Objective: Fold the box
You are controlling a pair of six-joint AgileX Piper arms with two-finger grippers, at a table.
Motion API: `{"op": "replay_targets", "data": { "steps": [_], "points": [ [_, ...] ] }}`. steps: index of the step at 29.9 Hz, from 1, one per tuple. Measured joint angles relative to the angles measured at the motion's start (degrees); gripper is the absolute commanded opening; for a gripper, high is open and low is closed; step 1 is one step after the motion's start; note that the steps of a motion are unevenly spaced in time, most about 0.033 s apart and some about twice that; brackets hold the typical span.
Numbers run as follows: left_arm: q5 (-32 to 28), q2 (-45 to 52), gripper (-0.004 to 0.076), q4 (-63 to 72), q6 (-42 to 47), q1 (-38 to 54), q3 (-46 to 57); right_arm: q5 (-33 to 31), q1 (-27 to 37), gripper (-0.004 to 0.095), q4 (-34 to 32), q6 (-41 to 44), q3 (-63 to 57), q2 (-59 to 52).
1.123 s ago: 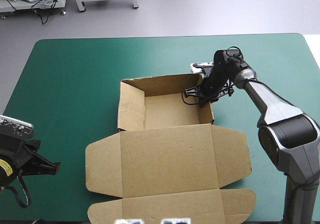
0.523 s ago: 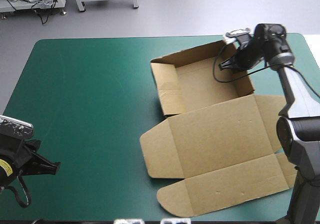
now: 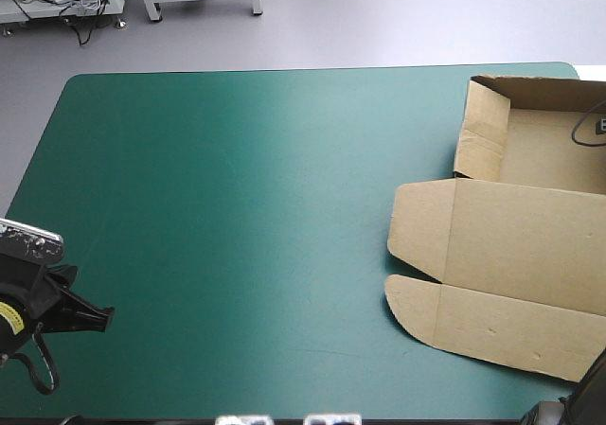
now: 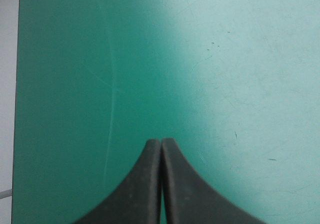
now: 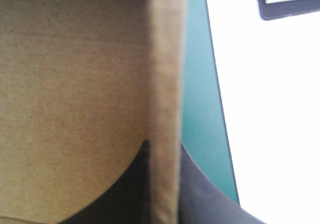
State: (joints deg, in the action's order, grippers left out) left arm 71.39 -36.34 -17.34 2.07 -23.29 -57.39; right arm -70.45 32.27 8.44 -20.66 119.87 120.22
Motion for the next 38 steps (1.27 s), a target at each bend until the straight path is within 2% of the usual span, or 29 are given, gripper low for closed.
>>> {"op": "replay_targets", "data": {
  "steps": [5, 8, 10, 13, 16, 24, 29, 32, 38],
  "points": [
    [0.0, 0.0, -0.001, 0.3, 0.0, 0.0, 0.0, 1.3, 1.5, 0.0009, 1.9, -1.3, 0.0, 2.3],
    [0.0, 0.0, -0.001, 0.6, 0.0, 0.0, 0.0, 2.5, 1.4, 0.0141, 5.0, -1.5, 0.0, 4.0],
    [0.0, 0.0, -0.001, 0.7, 0.0, 0.0, 0.0, 2.8, 1.4, 0.0308, 5.8, -1.5, 0.0, 5.0],
    [0.0, 0.0, -0.001, 1.1, 0.0, 0.0, 0.0, 2.9, 1.4, 0.0627, 6.3, -1.9, 0.0, 5.7],
    [0.0, 0.0, -0.001, 1.7, 0.0, 0.0, 0.0, 3.7, 1.4, 0.0816, 6.2, -1.8, 0.0, 5.7],
    [0.0, 0.0, -0.001, 1.7, 0.0, 0.0, 0.0, 4.3, 1.4, 0.0824, 5.3, 0.7, 0.0, 4.5],
    [0.0, 0.0, -0.001, 1.7, 0.0, 0.0, 0.0, 4.0, 1.4, 0.0824, 7.5, 0.7, 1.9, -1.4],
    [0.0, 0.0, -0.001, 1.7, 0.0, 0.0, 0.0, 3.3, 1.4, 0.0807, 12.1, 0.6, 4.1, -6.3],
    [0.0, 0.0, -0.001, 1.9, 0.0, 0.0, 0.0, -0.8, 0.0, 0.0696, 27.7, -1.9, 5.2, -18.3]
  ]
}}
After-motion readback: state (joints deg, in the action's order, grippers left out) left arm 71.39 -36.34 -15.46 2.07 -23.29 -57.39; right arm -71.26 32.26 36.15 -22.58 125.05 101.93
